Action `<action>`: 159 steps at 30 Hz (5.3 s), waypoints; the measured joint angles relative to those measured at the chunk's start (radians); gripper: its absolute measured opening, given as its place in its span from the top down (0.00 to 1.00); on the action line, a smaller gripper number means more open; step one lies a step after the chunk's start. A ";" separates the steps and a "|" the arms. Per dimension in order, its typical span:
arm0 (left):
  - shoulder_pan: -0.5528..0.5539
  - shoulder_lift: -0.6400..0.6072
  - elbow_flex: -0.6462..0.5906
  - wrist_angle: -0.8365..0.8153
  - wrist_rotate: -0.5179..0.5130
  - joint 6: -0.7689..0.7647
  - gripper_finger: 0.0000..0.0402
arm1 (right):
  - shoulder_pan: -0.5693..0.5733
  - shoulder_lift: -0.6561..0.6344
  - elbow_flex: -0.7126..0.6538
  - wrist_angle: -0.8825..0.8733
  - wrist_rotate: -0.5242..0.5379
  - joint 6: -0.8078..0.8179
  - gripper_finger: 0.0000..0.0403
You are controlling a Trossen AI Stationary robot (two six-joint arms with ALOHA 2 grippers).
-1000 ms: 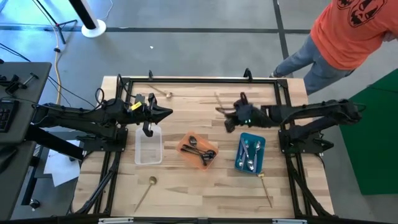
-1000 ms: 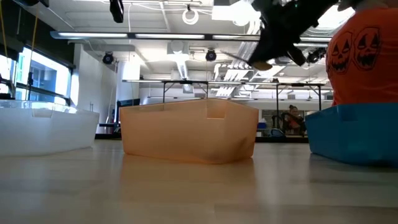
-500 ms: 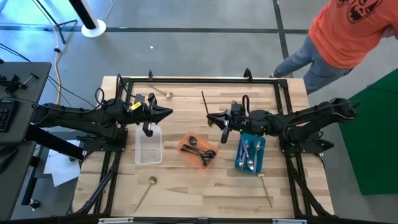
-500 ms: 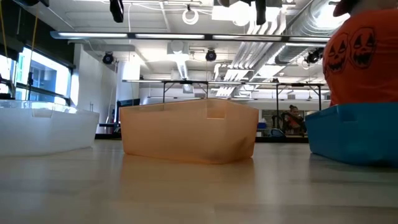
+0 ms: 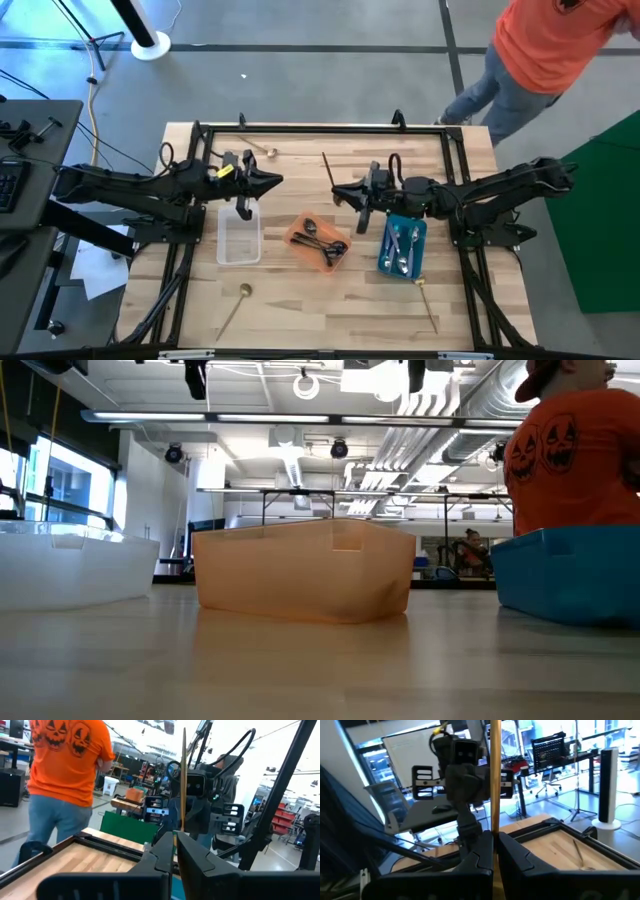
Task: Sort silverware by color (type)
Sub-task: Put the top right gold spoon into the transparent bin
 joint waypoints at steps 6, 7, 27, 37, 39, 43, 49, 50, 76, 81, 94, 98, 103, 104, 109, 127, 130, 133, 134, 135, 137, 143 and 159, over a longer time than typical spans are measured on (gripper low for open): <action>0.000 0.058 0.000 0.123 0.014 -0.001 0.89 | 0.000 0.031 0.037 -0.002 -0.019 -0.035 1.00; 0.000 0.066 0.001 0.138 0.014 -0.001 0.87 | 0.000 0.046 0.055 -0.001 -0.025 -0.047 1.00; -0.052 0.130 0.001 0.276 0.027 -0.094 0.51 | -0.030 0.245 0.219 -0.035 -0.083 -0.061 1.00; -0.052 0.229 0.085 0.268 -0.058 0.060 0.52 | -0.034 0.244 0.219 -0.038 -0.149 -0.058 1.00; -0.052 0.244 0.103 0.264 -0.059 0.069 0.52 | -0.034 0.244 0.219 -0.045 -0.148 -0.058 1.00; -0.052 0.253 0.115 0.264 -0.002 0.055 0.52 | -0.034 0.244 0.219 -0.047 -0.148 -0.058 1.00; -0.052 0.252 0.115 0.236 0.017 0.053 0.53 | -0.034 0.244 0.219 -0.053 -0.148 -0.058 1.00; -0.052 0.252 0.115 0.236 0.012 0.053 0.54 | -0.034 0.244 0.219 -0.054 -0.148 -0.058 1.00; -0.044 0.252 0.115 0.191 -0.029 0.060 0.98 | -0.035 0.243 0.217 -0.061 -0.143 -0.049 0.92; -0.034 0.232 0.115 0.141 -0.049 0.063 0.98 | -0.034 0.207 0.217 -0.116 -0.111 -0.048 0.75; -0.019 -0.045 0.115 -0.180 -0.041 0.141 0.99 | -0.069 -0.006 0.217 -0.491 -0.019 -0.045 0.42; -0.057 -0.170 0.115 -0.315 -0.040 0.114 0.99 | -0.074 -0.040 0.217 -0.581 0.024 -0.043 0.41; -0.143 -0.278 0.115 -0.457 -0.070 0.085 0.99 | -0.073 -0.042 0.217 -0.597 0.061 -0.043 0.41; -0.164 -0.294 0.115 -0.485 -0.089 0.078 0.99 | -0.073 -0.042 0.217 -0.597 0.062 -0.043 0.41; -0.250 -0.354 0.115 -0.579 -0.216 0.084 0.99 | -0.073 -0.041 0.216 -0.592 0.076 -0.013 0.41; -0.268 -0.378 0.114 -0.624 -0.250 0.095 0.99 | -0.073 -0.041 0.215 -0.604 0.081 0.047 0.41; -0.268 -0.378 0.114 -0.625 -0.251 0.097 0.99 | -0.073 -0.040 0.215 -0.616 0.081 0.067 0.41; -0.268 -0.378 0.114 -0.625 -0.252 0.122 0.99 | -0.073 -0.040 0.215 -0.616 0.081 0.083 0.41; -0.268 -0.378 0.114 -0.625 -0.252 0.129 0.99 | -0.073 -0.040 0.215 -0.617 0.081 0.086 0.41; -0.268 -0.378 0.114 -0.625 -0.252 0.132 0.99 | -0.073 -0.040 0.215 -0.617 0.081 0.089 0.41; -0.268 -0.378 0.114 -0.625 -0.254 0.139 0.99 | -0.073 -0.040 0.215 -0.617 0.081 0.089 0.41; -0.268 -0.378 0.114 -0.625 -0.245 0.140 0.98 | -0.073 -0.040 0.215 -0.618 0.081 0.090 0.41; -0.268 -0.311 0.114 -0.655 -0.325 0.105 0.99 | -0.073 -0.040 0.215 -0.637 0.118 0.089 0.41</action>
